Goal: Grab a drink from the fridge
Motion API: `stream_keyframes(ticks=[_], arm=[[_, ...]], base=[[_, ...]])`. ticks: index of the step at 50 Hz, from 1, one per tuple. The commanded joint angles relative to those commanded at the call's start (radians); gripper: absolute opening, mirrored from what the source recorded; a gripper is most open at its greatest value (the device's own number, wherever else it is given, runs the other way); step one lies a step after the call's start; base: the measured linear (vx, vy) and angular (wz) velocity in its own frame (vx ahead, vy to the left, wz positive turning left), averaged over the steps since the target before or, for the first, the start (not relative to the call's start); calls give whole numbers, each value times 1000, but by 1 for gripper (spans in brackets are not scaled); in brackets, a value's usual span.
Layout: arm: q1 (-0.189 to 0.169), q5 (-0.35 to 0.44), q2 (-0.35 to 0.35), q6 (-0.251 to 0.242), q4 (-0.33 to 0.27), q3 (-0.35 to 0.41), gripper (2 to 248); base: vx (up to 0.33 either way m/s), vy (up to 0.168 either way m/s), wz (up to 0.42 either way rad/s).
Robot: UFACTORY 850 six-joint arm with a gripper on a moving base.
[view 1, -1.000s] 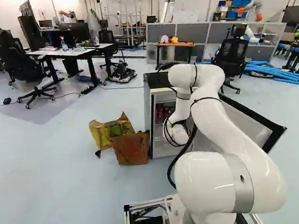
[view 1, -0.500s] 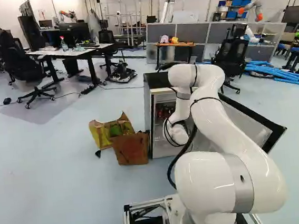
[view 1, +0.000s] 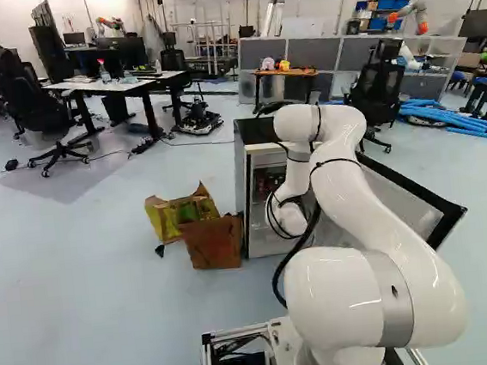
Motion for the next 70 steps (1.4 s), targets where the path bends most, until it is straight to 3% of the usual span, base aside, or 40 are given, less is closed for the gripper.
stream_keyframes(ticks=[9, 10, 19, 40, 51, 65, 66, 70], arm=[[0, 0, 0, 0, 0, 0, 201], [0, 0, 0, 0, 0, 0, 213], [0, 0, 0, 0, 0, 0, 218], [0, 0, 0, 0, 0, 0, 214], [0, 0, 0, 0, 0, 0, 187], [0, 0, 0, 0, 0, 0, 192], [0, 0, 0, 0, 0, 0, 179], [0, 0, 0, 0, 0, 0, 179]], base=[[0, 0, 0], [0, 0, 0], [0, 0, 0], [0, 0, 0], [0, 0, 0], [0, 0, 0], [0, 0, 0], [0, 0, 0]])
